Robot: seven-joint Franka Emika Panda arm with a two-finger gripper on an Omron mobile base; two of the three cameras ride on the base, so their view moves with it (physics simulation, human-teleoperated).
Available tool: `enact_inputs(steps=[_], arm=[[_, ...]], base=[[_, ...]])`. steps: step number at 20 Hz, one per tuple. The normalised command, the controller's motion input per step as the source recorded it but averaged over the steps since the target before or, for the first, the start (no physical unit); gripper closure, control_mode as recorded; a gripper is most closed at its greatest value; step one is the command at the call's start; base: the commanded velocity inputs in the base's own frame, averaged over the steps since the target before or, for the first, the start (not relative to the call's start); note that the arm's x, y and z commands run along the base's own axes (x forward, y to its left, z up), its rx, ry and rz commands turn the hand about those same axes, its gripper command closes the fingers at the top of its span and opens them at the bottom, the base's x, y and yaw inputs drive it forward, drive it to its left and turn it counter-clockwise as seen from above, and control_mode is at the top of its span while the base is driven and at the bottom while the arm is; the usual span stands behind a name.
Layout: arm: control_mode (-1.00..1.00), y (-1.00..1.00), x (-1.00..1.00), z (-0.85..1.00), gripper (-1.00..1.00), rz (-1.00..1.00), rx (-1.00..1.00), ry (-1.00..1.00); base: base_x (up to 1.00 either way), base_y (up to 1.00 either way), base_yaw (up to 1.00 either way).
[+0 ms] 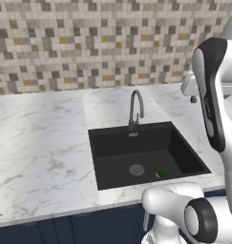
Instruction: Pick up the bar soap and sponge from the sink, and place them back in the cabinet, and close the cabinet doors.
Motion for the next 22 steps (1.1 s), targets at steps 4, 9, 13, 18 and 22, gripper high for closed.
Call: enact_inputs(steps=[4,9,13,18,22], arm=[[-1.00,-0.15,0.03,-0.08,-1.00,0.00,0.00,0.00],[-1.00,-0.02,0.00,-0.04,-1.00,0.00,0.00,0.02],[-1.00,-0.01,0.00,-0.17,-1.00,0.00,0.00,0.00],[-1.00,0.00,0.03,-0.24,-1.00,0.00,0.00,0.00],[-1.00,0.00,0.00,-0.23,-1.00,0.00,0.00,0.00]], base=[[0.00,0.00,0.00],[0.00,0.00,0.00],[0.00,0.00,0.00],[0.00,0.00,0.00],[0.00,0.00,0.00]])
